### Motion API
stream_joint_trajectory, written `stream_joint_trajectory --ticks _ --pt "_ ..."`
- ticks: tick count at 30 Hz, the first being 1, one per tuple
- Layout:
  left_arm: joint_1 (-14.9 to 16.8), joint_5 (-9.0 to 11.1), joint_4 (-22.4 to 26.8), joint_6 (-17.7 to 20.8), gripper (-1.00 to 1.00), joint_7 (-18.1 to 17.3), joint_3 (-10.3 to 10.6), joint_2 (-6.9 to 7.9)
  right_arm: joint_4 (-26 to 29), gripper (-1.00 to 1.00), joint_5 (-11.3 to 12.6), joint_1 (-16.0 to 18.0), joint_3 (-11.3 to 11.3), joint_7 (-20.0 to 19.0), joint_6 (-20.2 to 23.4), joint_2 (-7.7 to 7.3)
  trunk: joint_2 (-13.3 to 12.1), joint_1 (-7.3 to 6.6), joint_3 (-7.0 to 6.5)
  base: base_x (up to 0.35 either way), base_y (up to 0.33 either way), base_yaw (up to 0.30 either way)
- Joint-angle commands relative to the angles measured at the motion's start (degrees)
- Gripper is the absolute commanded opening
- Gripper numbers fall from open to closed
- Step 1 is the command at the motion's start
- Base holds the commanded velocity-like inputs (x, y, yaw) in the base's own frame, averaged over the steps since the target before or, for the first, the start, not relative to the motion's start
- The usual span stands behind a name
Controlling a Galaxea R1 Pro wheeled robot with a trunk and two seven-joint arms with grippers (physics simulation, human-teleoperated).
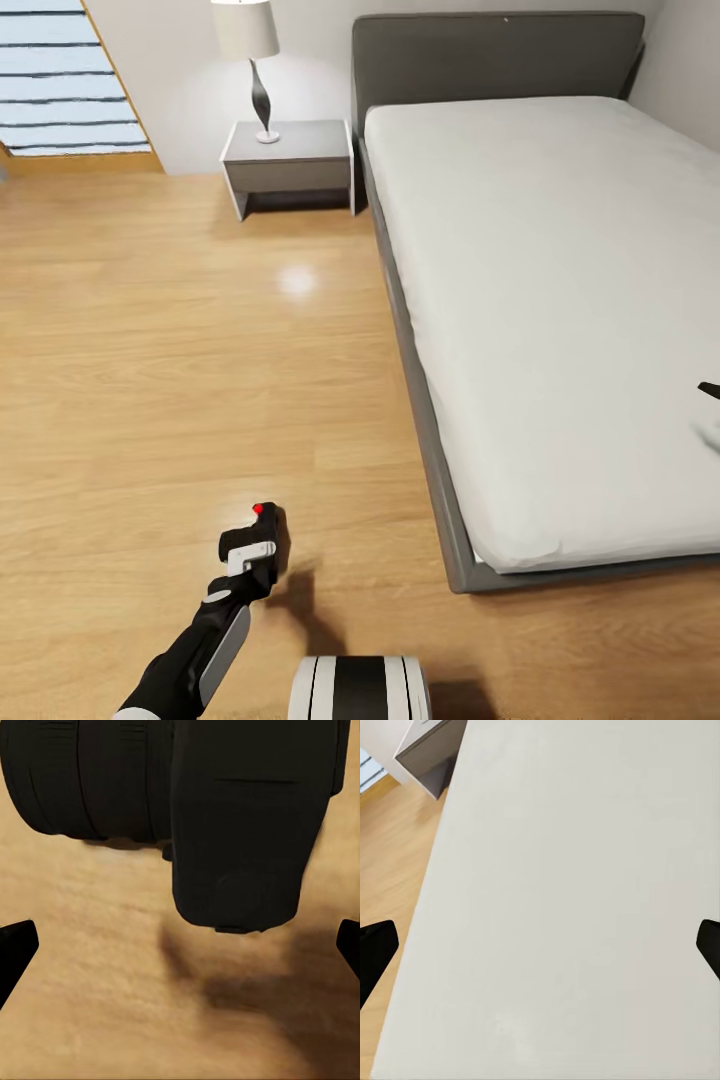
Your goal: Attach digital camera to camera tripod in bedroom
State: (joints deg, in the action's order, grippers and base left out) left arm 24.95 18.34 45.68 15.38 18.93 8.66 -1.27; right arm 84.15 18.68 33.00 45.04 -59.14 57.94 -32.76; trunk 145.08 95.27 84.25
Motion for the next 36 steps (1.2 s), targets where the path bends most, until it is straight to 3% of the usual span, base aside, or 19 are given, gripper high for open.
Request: stream_joint_trajectory --ticks 1,11,22,36 --pt "0.01 0.55 0.1 0.17 1.0 0.49 0.22 0.04 -0.01 1.0 -0.14 0.05 0.05 -0.29 0.2 -0.01 0.03 0.01 0.27 0.0 0.0 0.0" --pt "0.01 0.55 0.11 0.16 1.0 0.49 0.27 0.04 0.04 1.0 -0.14 0.05 0.05 -0.36 0.24 -0.02 0.16 0.27 2.48 0.0 0.0 0.0" --pt "0.01 0.55 0.11 0.09 1.0 0.49 0.21 -0.03 0.05 1.0 -0.14 0.05 0.1 -0.36 0.24 -0.09 0.16 0.27 2.48 0.0 0.0 0.0" --pt "0.01 0.47 0.02 0.09 1.0 0.69 0.14 -2.17 0.03 1.0 -0.14 0.05 0.06 -0.36 0.17 -0.04 0.16 0.27 2.48 0.0 0.0 0.0"
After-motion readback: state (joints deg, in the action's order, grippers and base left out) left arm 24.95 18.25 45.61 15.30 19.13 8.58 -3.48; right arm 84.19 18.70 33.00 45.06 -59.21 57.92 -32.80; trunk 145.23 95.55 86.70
